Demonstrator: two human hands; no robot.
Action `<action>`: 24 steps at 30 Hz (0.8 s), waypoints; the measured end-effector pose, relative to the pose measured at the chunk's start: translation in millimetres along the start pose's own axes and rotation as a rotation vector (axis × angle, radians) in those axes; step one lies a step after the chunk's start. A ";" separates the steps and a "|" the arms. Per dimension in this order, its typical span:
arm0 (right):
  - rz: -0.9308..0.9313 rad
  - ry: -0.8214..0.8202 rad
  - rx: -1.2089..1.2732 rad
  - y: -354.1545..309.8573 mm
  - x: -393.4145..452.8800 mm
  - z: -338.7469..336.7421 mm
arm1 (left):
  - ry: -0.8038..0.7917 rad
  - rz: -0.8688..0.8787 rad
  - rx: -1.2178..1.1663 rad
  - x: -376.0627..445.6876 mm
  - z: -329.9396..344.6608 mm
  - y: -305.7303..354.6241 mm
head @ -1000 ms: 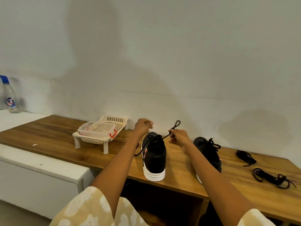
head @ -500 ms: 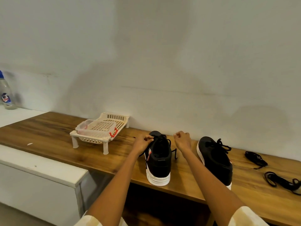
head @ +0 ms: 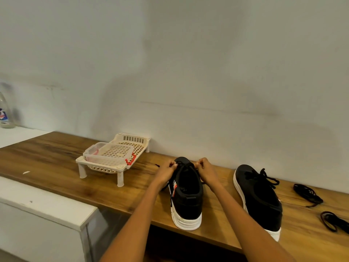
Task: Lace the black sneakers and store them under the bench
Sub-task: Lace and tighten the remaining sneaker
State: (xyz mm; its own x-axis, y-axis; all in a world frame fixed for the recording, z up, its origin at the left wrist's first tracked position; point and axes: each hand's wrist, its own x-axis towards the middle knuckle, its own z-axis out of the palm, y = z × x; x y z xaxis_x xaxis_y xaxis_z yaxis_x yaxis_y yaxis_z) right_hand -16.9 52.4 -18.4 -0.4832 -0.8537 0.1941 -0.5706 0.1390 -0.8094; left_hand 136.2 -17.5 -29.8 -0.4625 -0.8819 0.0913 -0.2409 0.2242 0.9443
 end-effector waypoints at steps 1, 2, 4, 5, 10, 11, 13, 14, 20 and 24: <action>0.006 0.017 0.049 1.9 -1.2 0.7 | -0.010 -0.008 -0.018 -1.5 -2.4 0.4; 0.015 0.018 0.081 3.7 -3.0 0.5 | -0.018 -0.004 -0.025 -2.0 -4.3 -0.3; 0.012 -0.012 0.089 7.3 -5.0 -0.6 | -0.047 0.019 -0.027 -3.3 -8.2 -1.2; -0.010 -0.024 0.085 8.8 -5.4 -0.9 | -0.063 0.027 -0.039 -3.3 -10.1 -2.1; -0.112 -0.020 0.185 4.8 -12.6 0.5 | -0.095 -0.023 -0.246 -4.7 -15.9 -8.7; -0.116 -0.025 0.187 3.5 -13.3 1.0 | -0.098 -0.027 -0.283 -5.0 -15.9 -10.2; -0.089 -0.026 0.159 1.5 -12.3 0.5 | -0.087 -0.025 -0.326 -6.1 -15.5 -12.1; -0.068 -0.021 0.143 1.4 -11.2 -0.5 | -0.080 -0.024 -0.349 -5.8 -15.5 -12.8; -0.047 -0.061 -0.012 -1.2 -3.0 -3.7 | -0.064 -0.018 -0.259 -4.8 -10.6 -6.6; -0.065 -0.042 -0.161 -7.3 1.2 0.3 | -0.026 -0.005 -0.222 -4.1 -4.9 -4.1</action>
State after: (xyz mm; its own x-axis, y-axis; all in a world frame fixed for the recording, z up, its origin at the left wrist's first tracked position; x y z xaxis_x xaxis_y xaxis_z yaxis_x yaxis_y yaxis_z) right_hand -13.2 50.2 -12.4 -0.4156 -0.8833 0.2168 -0.7004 0.1587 -0.6959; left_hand 143.3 -16.9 -32.5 -0.4847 -0.8709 0.0813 -0.0505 0.1206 0.9914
